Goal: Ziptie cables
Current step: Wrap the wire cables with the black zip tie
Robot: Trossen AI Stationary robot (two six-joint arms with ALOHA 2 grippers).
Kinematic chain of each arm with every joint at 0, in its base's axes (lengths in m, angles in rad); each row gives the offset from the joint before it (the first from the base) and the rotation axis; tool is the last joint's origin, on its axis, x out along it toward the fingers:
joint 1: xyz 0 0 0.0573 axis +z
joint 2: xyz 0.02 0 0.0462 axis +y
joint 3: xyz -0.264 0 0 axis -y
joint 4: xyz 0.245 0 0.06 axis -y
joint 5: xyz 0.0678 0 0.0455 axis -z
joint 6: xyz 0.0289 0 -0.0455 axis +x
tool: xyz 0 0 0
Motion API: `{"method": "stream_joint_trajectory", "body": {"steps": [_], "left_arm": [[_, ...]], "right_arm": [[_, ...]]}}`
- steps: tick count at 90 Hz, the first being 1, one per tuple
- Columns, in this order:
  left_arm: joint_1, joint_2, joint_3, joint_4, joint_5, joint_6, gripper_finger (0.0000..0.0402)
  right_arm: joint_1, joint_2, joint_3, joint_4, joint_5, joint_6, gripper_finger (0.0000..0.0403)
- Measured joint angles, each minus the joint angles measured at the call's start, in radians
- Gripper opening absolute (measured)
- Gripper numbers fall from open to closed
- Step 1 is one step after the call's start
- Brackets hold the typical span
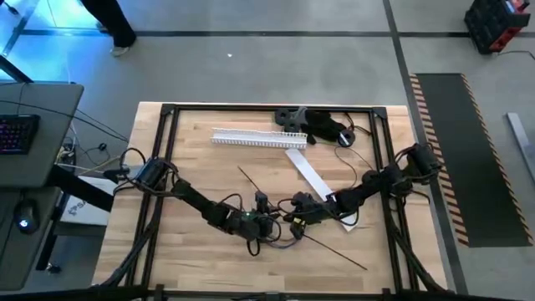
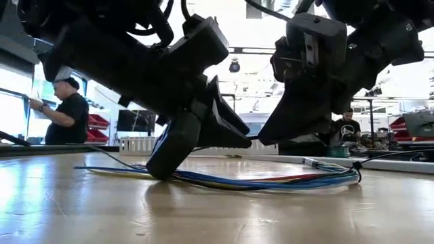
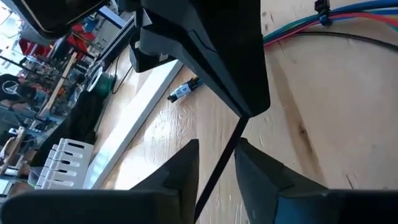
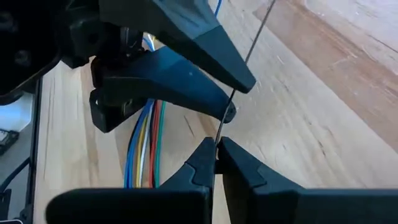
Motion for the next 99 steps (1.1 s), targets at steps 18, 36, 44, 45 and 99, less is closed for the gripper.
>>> {"method": "stream_joint_trajectory", "body": {"steps": [18,36,44,45,99], "left_arm": [[0.005,0.000,-0.001,-0.010,0.026,-0.021,0.0041],[0.023,0.000,-0.001,-0.017,0.063,-0.025,0.0079],[0.027,0.000,-0.001,-0.016,0.066,-0.027,0.0109],[0.027,0.000,-0.002,-0.016,0.066,-0.027,0.0112],[0.002,0.000,-0.004,-0.011,0.032,-0.056,0.0007]], "right_arm": [[0.000,0.000,0.000,0.000,0.001,0.006,0.0000],[0.000,0.000,0.000,0.030,-0.004,0.005,0.0000],[0.000,0.000,0.000,0.049,-0.014,0.000,0.0000],[0.000,0.000,0.000,0.049,-0.014,0.000,0.0000],[0.000,0.000,0.000,0.037,-0.019,-0.005,0.0000]]}}
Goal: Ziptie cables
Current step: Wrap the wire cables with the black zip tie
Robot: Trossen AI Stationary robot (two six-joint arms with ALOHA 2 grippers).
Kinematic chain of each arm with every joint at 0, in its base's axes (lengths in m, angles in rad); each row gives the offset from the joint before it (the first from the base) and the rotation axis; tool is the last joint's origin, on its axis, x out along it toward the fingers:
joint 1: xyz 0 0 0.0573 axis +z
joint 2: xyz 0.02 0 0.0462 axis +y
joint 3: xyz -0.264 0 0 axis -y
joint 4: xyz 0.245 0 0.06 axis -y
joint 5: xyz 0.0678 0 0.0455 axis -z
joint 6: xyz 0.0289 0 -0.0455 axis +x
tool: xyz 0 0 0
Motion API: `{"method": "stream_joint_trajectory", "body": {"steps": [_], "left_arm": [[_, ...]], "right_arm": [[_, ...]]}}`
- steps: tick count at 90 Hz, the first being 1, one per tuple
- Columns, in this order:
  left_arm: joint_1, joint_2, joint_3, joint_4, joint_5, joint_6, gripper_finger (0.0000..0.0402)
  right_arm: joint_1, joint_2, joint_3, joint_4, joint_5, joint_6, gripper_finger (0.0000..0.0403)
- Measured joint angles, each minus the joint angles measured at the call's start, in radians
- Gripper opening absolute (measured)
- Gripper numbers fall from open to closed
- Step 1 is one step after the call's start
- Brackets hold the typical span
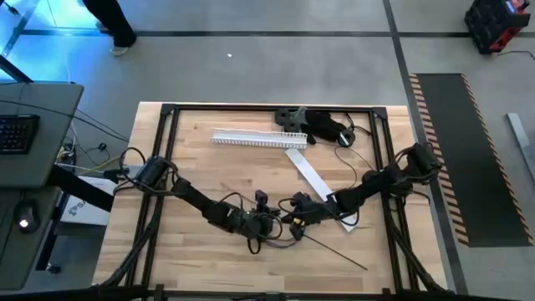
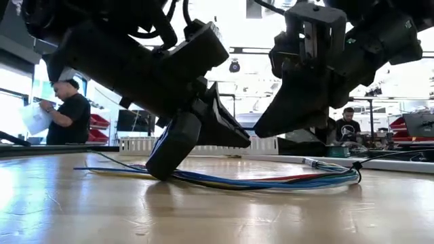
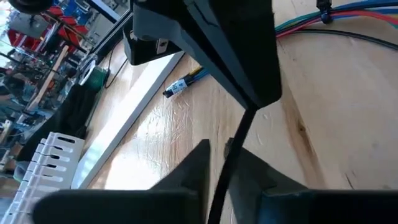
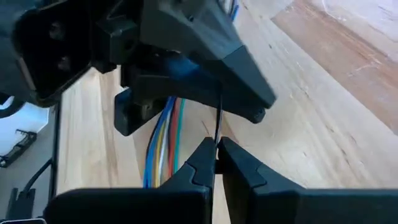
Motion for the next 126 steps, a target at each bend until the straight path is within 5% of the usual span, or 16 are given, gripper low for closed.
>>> {"method": "stream_joint_trajectory", "body": {"steps": [18,53,84,112,126], "left_arm": [[-0.004,-0.006,0.000,0.001,0.040,-0.126,0.0000],[0.004,-0.057,-0.002,-0.018,0.183,-0.163,0.0000],[0.042,-0.058,-0.002,0.010,0.444,-0.255,0.0000],[0.041,-0.060,0.000,0.061,0.494,-0.268,0.0000],[0.041,-0.060,0.000,0.056,0.494,-0.263,0.0000]], "right_arm": [[0.003,-0.002,0.000,-0.008,0.019,-0.119,0.0025],[0.071,-0.223,0.000,-0.202,-0.080,-0.517,0.0166],[0.344,-0.132,0.094,-0.226,0.345,-1.228,0.0155],[0.340,0.101,0.223,-0.264,0.624,-1.385,0.0154],[0.330,0.140,0.268,-0.304,0.612,-1.386,0.0153]]}}
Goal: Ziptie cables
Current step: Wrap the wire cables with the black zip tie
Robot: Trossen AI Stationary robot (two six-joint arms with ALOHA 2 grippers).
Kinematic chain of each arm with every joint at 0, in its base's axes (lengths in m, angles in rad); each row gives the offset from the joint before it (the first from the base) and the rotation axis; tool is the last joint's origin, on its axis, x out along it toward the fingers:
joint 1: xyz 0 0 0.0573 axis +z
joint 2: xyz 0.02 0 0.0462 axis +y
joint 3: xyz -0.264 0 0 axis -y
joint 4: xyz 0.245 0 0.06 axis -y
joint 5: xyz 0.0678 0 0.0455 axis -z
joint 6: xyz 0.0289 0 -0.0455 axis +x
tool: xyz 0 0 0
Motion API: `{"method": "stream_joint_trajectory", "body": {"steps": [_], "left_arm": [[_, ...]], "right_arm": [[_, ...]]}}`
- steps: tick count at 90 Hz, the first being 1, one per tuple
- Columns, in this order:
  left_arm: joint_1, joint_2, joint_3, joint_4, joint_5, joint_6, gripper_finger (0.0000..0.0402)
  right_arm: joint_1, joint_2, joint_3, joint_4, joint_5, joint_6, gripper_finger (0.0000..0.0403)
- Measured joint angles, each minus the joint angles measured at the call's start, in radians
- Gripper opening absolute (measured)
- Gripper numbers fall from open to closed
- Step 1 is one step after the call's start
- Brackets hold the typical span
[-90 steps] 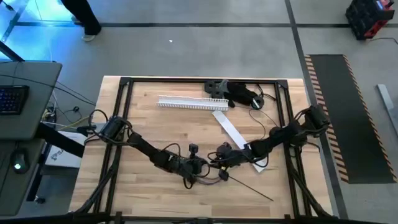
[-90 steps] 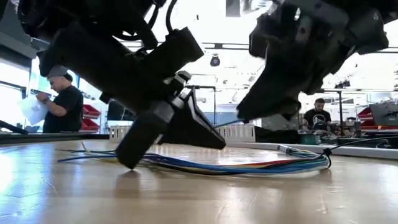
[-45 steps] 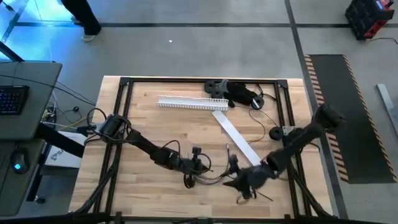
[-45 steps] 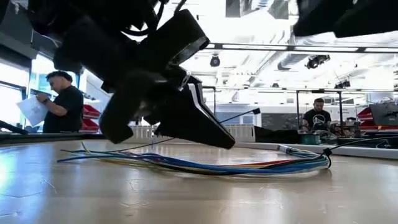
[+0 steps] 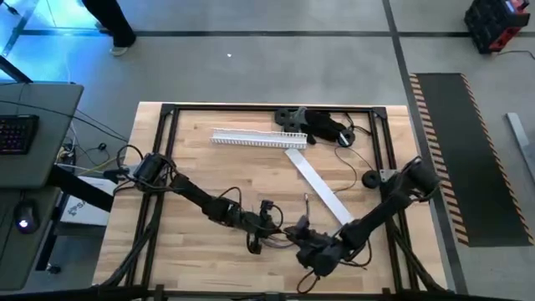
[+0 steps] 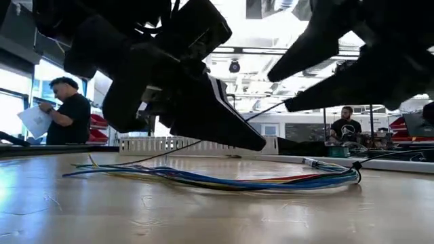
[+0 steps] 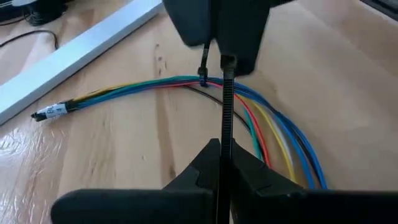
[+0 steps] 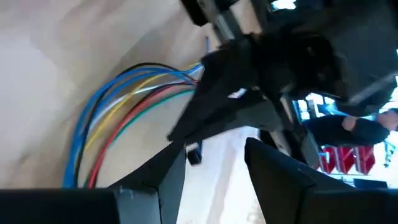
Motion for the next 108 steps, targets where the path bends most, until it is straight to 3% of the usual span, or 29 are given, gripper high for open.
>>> {"method": "stream_joint_trajectory", "body": {"steps": [60,108], "left_arm": [[0.000,-0.001,0.000,0.001,0.003,0.002,0.0000],[0.000,-0.001,0.001,0.000,0.003,0.001,0.0000]], "right_arm": [[-0.021,0.004,0.018,-0.070,-0.046,-0.005,0.0107],[-0.020,0.004,0.018,-0.073,-0.062,0.001,0.0012]]}}
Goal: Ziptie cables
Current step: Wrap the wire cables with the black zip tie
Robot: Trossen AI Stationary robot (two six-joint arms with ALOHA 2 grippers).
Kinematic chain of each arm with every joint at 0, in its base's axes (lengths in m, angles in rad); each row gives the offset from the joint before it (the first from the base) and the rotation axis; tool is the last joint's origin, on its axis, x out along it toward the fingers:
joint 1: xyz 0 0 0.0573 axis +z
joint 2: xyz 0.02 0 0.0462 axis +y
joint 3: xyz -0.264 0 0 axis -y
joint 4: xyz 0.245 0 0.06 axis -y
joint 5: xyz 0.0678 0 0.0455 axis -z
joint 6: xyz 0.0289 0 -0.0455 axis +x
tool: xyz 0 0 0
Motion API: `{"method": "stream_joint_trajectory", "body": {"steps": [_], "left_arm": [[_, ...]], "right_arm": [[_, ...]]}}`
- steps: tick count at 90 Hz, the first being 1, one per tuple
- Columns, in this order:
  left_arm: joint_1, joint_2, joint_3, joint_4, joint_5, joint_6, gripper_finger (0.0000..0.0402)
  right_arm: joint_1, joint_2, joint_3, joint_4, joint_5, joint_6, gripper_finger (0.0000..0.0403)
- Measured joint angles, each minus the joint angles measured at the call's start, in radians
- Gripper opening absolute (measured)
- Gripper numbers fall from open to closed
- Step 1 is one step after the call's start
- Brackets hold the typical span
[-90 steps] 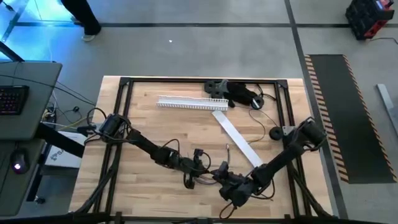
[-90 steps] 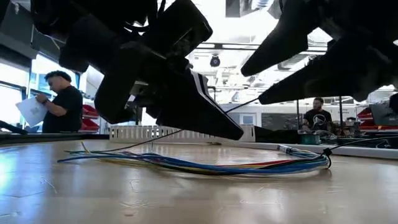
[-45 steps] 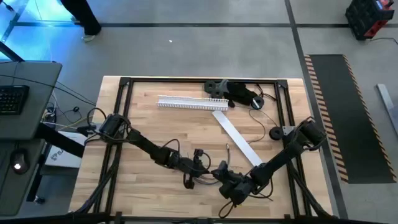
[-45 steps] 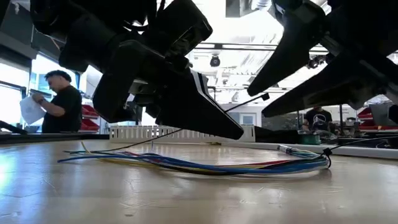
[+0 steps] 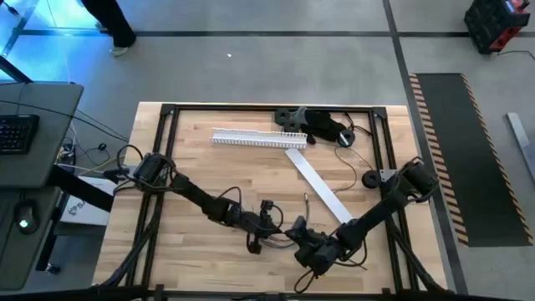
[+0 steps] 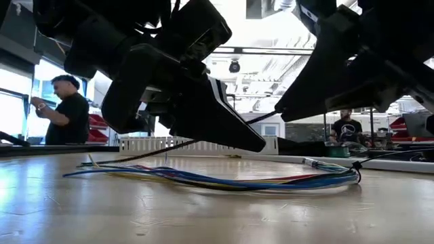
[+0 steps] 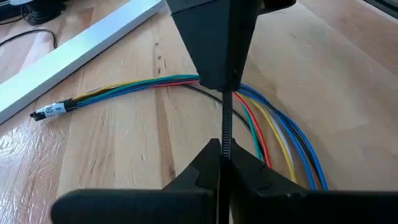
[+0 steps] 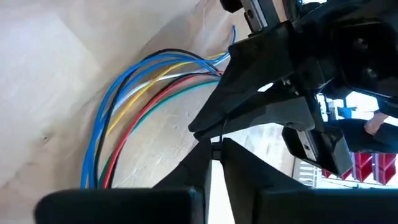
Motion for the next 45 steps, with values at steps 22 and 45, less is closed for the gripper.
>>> {"method": "stream_joint_trajectory", "body": {"steps": [22,45], "left_arm": [[-0.001,0.000,0.000,-0.009,-0.044,0.029,0.0008],[-0.008,-0.087,0.001,-0.069,-0.189,0.088,0.0097]], "right_arm": [[0.001,0.000,0.017,-0.015,-0.036,0.150,0.0002],[0.032,-0.034,0.163,-0.393,-0.047,0.487,0.0001]]}}
